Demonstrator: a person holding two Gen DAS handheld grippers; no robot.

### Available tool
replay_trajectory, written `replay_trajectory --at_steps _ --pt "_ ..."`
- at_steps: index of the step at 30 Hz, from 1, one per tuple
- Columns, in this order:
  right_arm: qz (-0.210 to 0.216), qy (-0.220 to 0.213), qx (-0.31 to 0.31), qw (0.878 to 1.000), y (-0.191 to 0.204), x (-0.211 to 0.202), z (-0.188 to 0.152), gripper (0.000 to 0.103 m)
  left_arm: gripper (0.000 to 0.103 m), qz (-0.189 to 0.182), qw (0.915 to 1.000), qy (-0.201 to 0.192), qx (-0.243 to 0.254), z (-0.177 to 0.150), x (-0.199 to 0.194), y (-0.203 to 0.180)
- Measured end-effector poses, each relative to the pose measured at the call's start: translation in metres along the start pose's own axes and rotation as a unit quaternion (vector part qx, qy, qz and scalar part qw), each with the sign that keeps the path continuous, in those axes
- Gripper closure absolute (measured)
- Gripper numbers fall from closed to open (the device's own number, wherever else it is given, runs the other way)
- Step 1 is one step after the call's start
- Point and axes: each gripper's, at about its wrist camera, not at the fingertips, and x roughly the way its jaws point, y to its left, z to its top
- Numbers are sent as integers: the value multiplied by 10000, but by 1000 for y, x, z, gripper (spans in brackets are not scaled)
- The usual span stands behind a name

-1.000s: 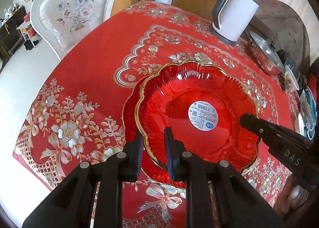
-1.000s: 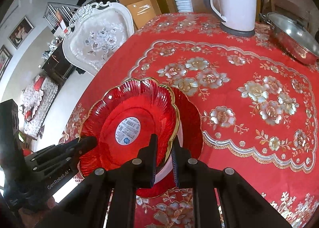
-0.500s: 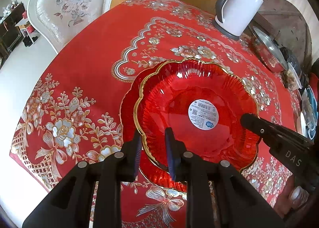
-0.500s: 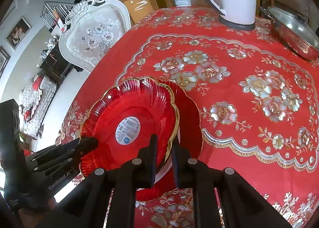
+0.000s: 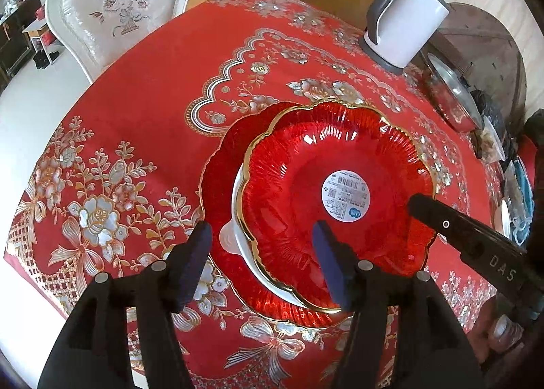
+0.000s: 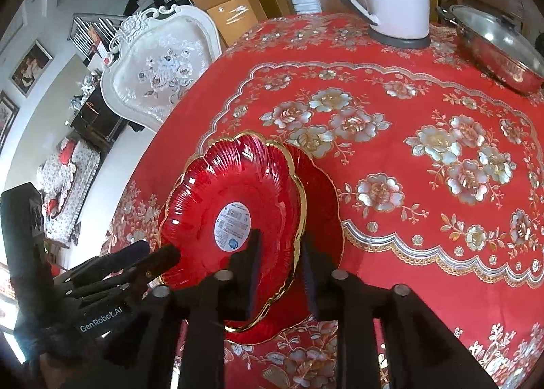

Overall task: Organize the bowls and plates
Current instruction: 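Move the left gripper to the white bowl beside the steel cup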

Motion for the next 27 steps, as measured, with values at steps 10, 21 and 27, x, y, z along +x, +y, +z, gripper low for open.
replay_trajectory --at_steps 10,21,27 --pt "-82 -342 -15 9994 1 -18 1 65 43 45 9997 -151 -181 1 -7 8" --pt "-463 -239 25 9986 -17 -17 -13 65 43 50 9986 -176 -491 0 -8 19" --pt "-336 -301 188 9988 -23 -20 -18 65 43 39 9988 -185 -461 0 -9 16"
